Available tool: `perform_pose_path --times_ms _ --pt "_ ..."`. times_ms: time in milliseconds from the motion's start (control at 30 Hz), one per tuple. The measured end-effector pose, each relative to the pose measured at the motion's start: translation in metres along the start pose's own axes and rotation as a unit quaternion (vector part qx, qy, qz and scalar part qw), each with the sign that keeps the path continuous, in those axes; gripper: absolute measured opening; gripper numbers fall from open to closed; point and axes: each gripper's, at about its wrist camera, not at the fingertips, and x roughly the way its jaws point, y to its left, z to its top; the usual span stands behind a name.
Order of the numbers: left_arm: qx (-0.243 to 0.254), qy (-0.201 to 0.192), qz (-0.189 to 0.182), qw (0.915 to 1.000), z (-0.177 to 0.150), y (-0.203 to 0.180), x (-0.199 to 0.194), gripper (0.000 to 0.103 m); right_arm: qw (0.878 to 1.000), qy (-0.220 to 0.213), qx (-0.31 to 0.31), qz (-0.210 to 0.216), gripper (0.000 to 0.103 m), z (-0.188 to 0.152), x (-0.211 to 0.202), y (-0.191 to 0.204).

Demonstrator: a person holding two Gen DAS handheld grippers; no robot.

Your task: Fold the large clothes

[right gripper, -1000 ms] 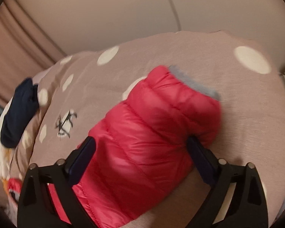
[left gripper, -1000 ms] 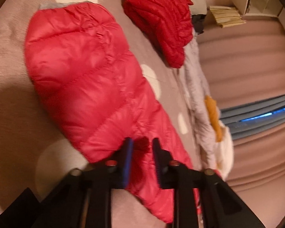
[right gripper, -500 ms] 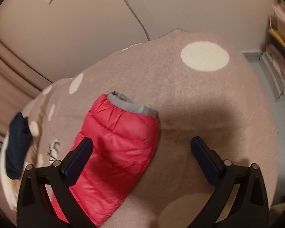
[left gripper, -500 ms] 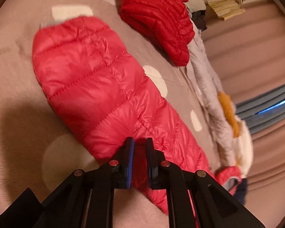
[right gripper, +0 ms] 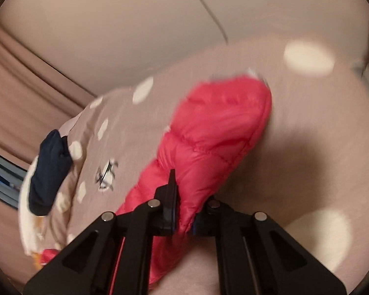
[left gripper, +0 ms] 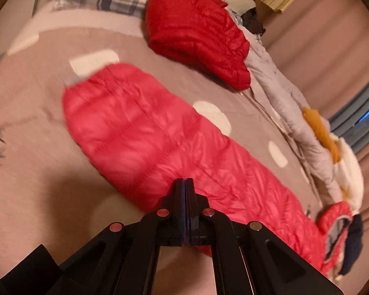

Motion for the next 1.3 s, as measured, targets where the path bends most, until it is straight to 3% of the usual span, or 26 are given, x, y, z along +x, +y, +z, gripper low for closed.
perform_pose_path --times_ms 200,333,433,500,567,667,767,933,1000,1067,1167,1300 --pt "-0.010 0.005 -0.004 0.9999 0.006 0.017 -0.011 0.001 0.998 -0.039 -0.032 -0.044 0.009 0.002 -0.015 0.004" --pt "-0.071 0.063 -0.043 0.9946 0.007 0.038 -0.002 0.001 0.997 -0.038 -0.035 -0.054 0.009 0.004 -0.015 0.001" --pt "-0.106 0.059 -0.075 0.9898 0.010 0.050 -0.005 0.001 0.998 -0.035 -0.026 -0.053 0.010 0.002 -0.015 0.002" --pt "-0.111 0.060 -0.077 0.9889 0.012 0.053 -0.005 0.010 0.998 -0.034 -0.025 -0.055 0.011 0.000 -0.016 0.004" --pt "-0.127 0.066 -0.099 0.9847 0.011 0.057 -0.001 0.035 0.997 -0.038 -0.034 -0.062 0.012 -0.003 -0.017 0.008" --pt "-0.159 0.060 -0.143 0.9752 0.010 0.061 -0.003 0.060 0.996 -0.037 -0.039 -0.066 0.013 -0.006 -0.015 0.012" --pt "-0.170 0.068 -0.188 0.9651 0.011 0.062 -0.001 0.071 0.997 -0.033 -0.036 -0.067 0.013 -0.006 -0.011 0.013" --pt "-0.177 0.148 -0.277 0.9326 0.008 0.051 0.017 0.071 0.997 -0.020 -0.033 -0.070 0.014 -0.005 -0.006 0.009" --pt "-0.175 0.162 -0.296 0.9251 0.006 0.047 0.021 0.071 0.997 -0.019 -0.034 -0.070 0.014 -0.004 -0.006 0.008" --pt "-0.179 0.162 -0.285 0.9277 0.005 0.045 0.025 0.071 0.997 -0.020 -0.037 -0.070 0.014 -0.005 -0.006 0.008" --pt "-0.190 0.122 -0.285 0.9315 0.006 0.046 0.026 0.070 0.996 -0.015 -0.039 -0.073 0.014 -0.004 -0.004 0.009" --pt "-0.192 0.110 -0.295 0.9297 0.008 0.052 0.033 0.053 0.996 -0.007 -0.045 -0.074 0.014 -0.003 0.001 0.009"
